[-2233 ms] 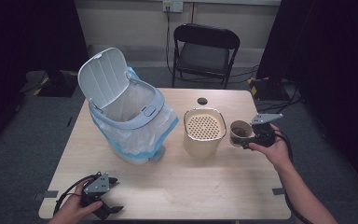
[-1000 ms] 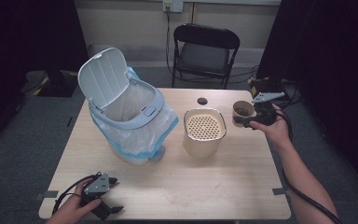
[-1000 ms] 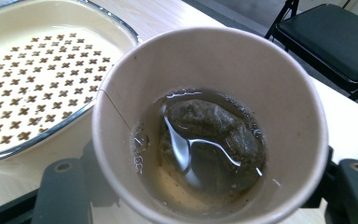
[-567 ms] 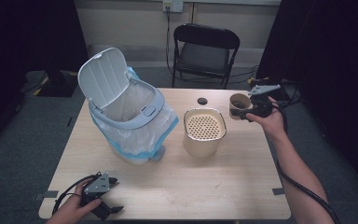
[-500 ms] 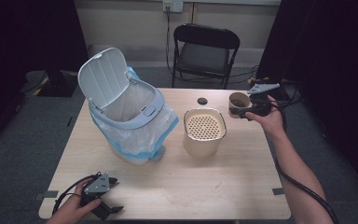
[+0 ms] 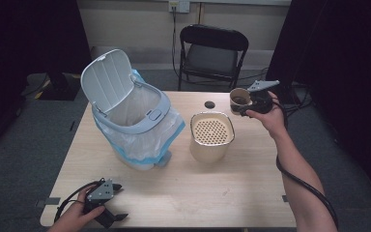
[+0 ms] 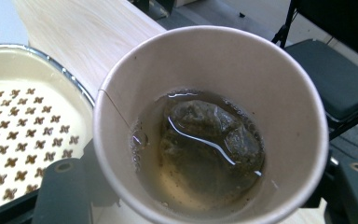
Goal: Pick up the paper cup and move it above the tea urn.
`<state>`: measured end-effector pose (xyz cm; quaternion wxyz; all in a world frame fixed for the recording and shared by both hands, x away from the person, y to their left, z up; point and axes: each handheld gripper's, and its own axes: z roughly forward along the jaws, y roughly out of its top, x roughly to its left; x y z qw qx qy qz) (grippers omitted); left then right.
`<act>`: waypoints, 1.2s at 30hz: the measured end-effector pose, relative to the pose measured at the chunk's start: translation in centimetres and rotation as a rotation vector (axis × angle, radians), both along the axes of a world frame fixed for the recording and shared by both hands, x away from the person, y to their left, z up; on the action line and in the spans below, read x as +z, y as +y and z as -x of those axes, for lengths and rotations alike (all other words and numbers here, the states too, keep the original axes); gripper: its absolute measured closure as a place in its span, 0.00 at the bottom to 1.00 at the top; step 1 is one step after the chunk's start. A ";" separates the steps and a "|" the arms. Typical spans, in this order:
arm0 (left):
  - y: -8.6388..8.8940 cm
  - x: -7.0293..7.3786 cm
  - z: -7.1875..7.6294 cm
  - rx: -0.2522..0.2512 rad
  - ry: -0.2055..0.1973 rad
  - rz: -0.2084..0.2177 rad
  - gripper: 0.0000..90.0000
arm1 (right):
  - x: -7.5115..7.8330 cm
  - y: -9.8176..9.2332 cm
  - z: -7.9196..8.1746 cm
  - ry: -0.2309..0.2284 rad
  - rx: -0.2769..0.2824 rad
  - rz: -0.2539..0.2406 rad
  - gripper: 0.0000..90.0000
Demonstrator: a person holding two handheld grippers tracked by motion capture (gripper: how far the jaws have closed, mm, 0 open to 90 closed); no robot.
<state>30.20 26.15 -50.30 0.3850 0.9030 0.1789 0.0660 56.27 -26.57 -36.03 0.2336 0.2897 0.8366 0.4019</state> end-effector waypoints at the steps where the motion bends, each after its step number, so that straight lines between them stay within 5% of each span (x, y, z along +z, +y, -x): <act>1: 0.0 0.0 0.0 0.000 0.000 0.000 0.00 | 0.1 0.1 0.0 -0.014 0.000 0.007 0.32; 24: 0.0 0.0 0.0 0.003 0.001 0.003 0.00 | 1.1 2.5 1.4 -0.200 0.027 0.145 0.33; 29: 0.0 0.0 0.0 0.002 -0.002 0.003 0.00 | 1.4 3.5 2.4 -0.275 0.046 0.243 0.33; 36: 0.0 0.0 0.0 -0.001 -0.002 0.000 0.00 | 1.5 5.6 4.7 -0.422 0.066 0.497 0.34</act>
